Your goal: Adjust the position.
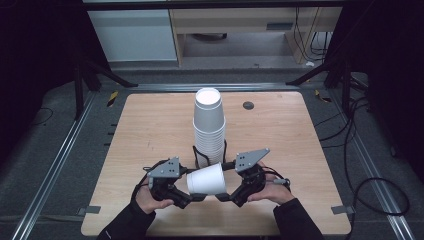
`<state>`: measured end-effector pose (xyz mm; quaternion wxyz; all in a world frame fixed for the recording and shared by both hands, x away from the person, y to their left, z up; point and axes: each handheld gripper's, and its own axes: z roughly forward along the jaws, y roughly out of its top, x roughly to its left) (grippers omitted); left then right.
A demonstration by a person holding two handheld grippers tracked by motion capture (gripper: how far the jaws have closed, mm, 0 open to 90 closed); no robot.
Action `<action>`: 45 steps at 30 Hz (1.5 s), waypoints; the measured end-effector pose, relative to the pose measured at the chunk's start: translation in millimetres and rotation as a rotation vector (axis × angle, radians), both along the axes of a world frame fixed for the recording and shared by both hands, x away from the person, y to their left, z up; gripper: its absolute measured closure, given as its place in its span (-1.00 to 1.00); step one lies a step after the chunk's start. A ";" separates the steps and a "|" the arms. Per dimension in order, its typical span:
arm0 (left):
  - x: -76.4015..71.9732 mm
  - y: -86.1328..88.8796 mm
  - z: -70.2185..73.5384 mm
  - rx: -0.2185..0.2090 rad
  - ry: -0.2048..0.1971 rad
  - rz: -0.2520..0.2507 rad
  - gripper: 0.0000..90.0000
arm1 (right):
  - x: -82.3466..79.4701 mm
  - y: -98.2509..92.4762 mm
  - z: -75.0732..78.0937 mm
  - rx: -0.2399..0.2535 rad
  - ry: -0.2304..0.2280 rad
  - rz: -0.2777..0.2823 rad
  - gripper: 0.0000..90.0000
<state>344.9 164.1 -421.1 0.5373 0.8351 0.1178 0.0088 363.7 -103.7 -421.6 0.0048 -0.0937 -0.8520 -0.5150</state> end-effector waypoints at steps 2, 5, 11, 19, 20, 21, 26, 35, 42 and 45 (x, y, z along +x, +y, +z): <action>-1.2 -2.8 -0.6 0.005 -0.004 -0.010 -0.54 | 0.0 1.0 -0.5 0.006 0.002 0.006 -0.94; -2.0 -5.8 -1.5 0.011 -0.002 -0.020 -0.54 | -0.8 2.7 -1.6 0.011 0.004 0.023 -0.91; -2.1 -7.5 -2.7 0.022 -0.002 -0.022 -0.53 | -0.8 5.3 -4.3 0.009 0.001 0.038 -0.88; -0.6 -7.1 -4.0 0.028 0.008 -0.030 -0.53 | 0.0 5.0 -6.8 0.008 0.017 0.046 -0.84; -0.5 -7.1 -3.9 0.027 0.010 -0.032 -0.53 | 0.0 4.7 -6.6 0.009 0.016 0.045 -0.84; -0.5 -6.9 -3.8 0.026 0.011 -0.033 -0.53 | 0.0 4.5 -6.5 0.011 0.019 0.048 -0.84; 0.4 -6.5 -3.7 0.011 0.023 -0.032 -0.54 | 0.3 2.8 -5.6 0.017 0.029 0.048 -0.82; 0.8 0.8 1.0 0.052 0.009 0.024 -0.64 | 1.9 -2.5 -0.8 0.004 0.009 0.032 -0.81; 2.3 4.2 -1.0 0.151 -0.013 0.070 -0.71 | 7.7 -6.4 12.6 -0.060 -0.040 0.011 -0.82; 2.3 2.3 -3.2 0.179 -0.016 0.073 -0.74 | 11.3 0.5 14.5 -0.133 -0.054 0.021 -0.82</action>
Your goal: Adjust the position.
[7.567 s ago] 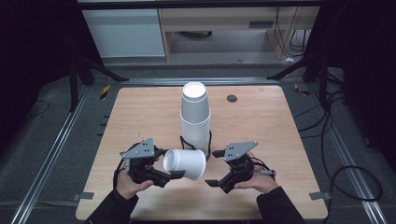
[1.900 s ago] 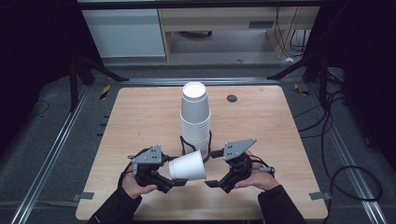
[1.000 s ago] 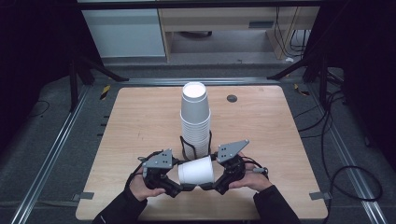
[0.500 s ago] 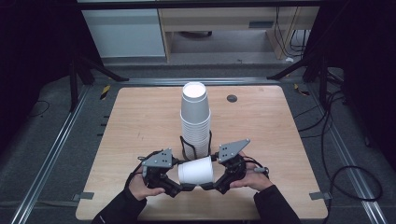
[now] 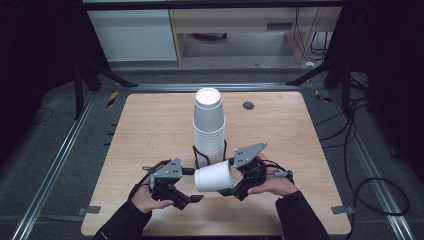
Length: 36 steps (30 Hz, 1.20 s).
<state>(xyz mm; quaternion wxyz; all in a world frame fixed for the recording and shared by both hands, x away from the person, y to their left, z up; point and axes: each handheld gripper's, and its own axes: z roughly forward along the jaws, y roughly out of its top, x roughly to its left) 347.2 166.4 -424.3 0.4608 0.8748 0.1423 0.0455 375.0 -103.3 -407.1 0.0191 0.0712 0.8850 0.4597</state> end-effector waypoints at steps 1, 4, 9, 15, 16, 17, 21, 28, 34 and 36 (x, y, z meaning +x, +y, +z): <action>0.2 -0.7 -0.7 0.010 -0.002 0.003 -0.74 | 0.8 2.9 0.5 -0.021 -0.004 0.010 -0.82; 0.5 -2.1 -2.4 0.026 0.003 -0.002 -0.74 | 2.1 12.5 1.3 -0.064 -0.015 0.037 -0.82; -0.3 -4.2 -3.0 0.050 0.000 -0.015 -0.74 | 3.8 26.0 -2.5 -0.112 -0.008 0.068 -0.82; -0.4 -6.4 -5.2 0.074 0.000 -0.023 -0.71 | 2.7 36.5 -7.2 -0.153 -0.002 0.091 -0.83; -0.3 -7.1 -5.9 0.076 0.001 -0.026 -0.70 | 2.6 38.0 -7.8 -0.158 -0.004 0.093 -0.83; -0.3 -7.6 -6.4 0.083 0.002 -0.029 -0.69 | 2.3 39.1 -8.1 -0.166 -0.002 0.095 -0.83; -0.3 -10.0 -8.8 0.106 0.003 -0.038 -0.65 | 2.3 42.5 -9.1 -0.174 -0.008 0.102 -0.83; -0.1 -10.8 -10.0 0.127 0.005 -0.052 -0.52 | 2.0 45.9 -9.2 -0.175 -0.011 0.112 -0.83; -0.3 -10.8 -9.9 0.132 -0.002 -0.054 -0.51 | 2.1 45.5 -10.3 -0.169 -0.002 0.110 -0.85; -0.3 -10.9 -10.0 0.133 -0.005 -0.053 -0.51 | 2.3 45.2 -11.5 -0.164 -0.012 0.112 -0.86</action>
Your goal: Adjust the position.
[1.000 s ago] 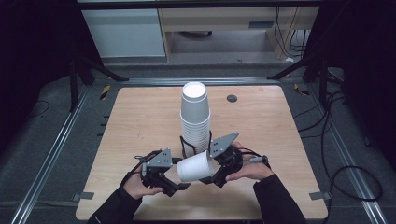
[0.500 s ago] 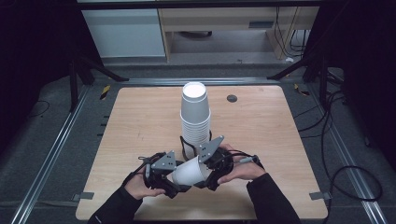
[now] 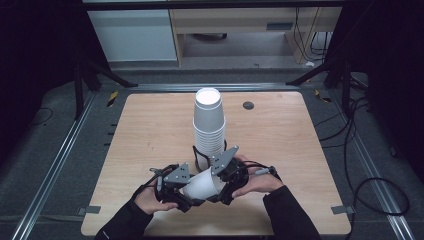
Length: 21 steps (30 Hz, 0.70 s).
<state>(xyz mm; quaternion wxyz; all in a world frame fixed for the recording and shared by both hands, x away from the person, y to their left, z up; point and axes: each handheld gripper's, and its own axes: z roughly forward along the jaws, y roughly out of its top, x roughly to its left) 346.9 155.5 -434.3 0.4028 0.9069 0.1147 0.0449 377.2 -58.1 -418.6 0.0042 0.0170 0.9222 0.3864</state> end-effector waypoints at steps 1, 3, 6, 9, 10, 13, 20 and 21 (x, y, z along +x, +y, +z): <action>0.2 0.1 -0.1 -0.003 0.003 0.000 -0.51 | -0.4 -0.4 -0.5 0.003 -0.001 -0.005 -0.86; 0.2 0.9 0.6 -0.014 0.006 0.002 -0.51 | -0.8 -1.7 -0.9 0.025 -0.004 -0.006 -0.87; 0.5 3.0 1.8 -0.023 0.004 0.003 -0.51 | -0.5 -6.5 0.6 0.071 0.010 -0.018 -0.88; 1.5 6.2 2.4 -0.034 0.002 0.017 -0.51 | -0.2 -13.2 4.5 0.095 0.012 -0.038 -0.89; 1.8 7.8 2.9 -0.039 0.005 0.021 -0.51 | -0.2 -15.9 6.5 0.105 0.013 -0.048 -0.89; 2.2 12.5 4.7 -0.055 -0.005 0.033 -0.51 | -1.1 -24.8 12.2 0.137 0.004 -0.072 -0.90; 1.2 21.2 7.3 -0.136 -0.020 0.078 -0.51 | -5.6 -45.0 12.3 0.220 0.015 -0.148 -0.89; 1.1 21.9 7.1 -0.142 -0.023 0.085 -0.51 | -6.2 -46.9 11.1 0.229 0.020 -0.157 -0.90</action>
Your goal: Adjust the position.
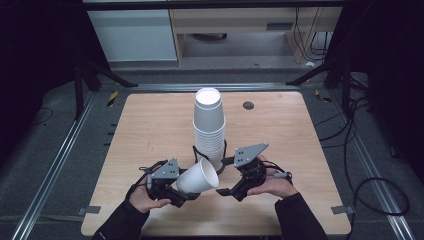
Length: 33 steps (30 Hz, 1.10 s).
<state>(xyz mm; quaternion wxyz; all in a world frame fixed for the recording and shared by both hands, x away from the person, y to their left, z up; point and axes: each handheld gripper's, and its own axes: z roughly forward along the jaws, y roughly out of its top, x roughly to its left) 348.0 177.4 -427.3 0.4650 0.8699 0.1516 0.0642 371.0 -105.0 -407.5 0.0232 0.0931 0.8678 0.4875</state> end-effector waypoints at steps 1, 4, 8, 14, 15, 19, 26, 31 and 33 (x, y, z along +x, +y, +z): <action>-0.1 0.5 -0.2 -0.008 0.003 0.001 -0.51 | -0.6 -1.5 -1.4 0.008 0.004 -0.007 -0.89; -0.5 0.3 -0.8 -0.030 -0.011 0.011 -0.51 | -2.5 -4.0 -5.9 0.031 0.012 -0.020 -0.89; -1.2 -3.8 -2.8 -0.060 -0.009 0.009 -0.51 | -3.9 -2.7 -12.8 0.048 0.027 -0.033 -0.89; -2.8 -13.6 -8.9 -0.075 -0.009 0.001 -0.52 | -3.1 1.4 -14.3 0.100 0.053 -0.031 -0.89; -3.6 -15.4 -10.0 -0.074 -0.016 0.005 -0.52 | -2.9 1.9 -14.4 0.103 0.053 -0.033 -0.89; -4.6 -20.0 -12.5 -0.079 -0.020 -0.002 -0.52 | -1.1 5.0 -16.2 0.123 0.066 -0.041 -0.88; -6.7 -24.7 -14.3 -0.078 -0.037 -0.013 -0.52 | 0.6 9.1 -18.1 0.138 0.086 -0.033 -0.91; -8.3 -25.7 -12.8 -0.087 -0.061 -0.016 -0.51 | 1.4 11.3 -18.7 0.157 0.109 -0.022 -0.90; -8.6 -26.4 -12.6 -0.088 -0.066 -0.017 -0.52 | 1.3 12.6 -19.2 0.160 0.111 -0.018 -0.90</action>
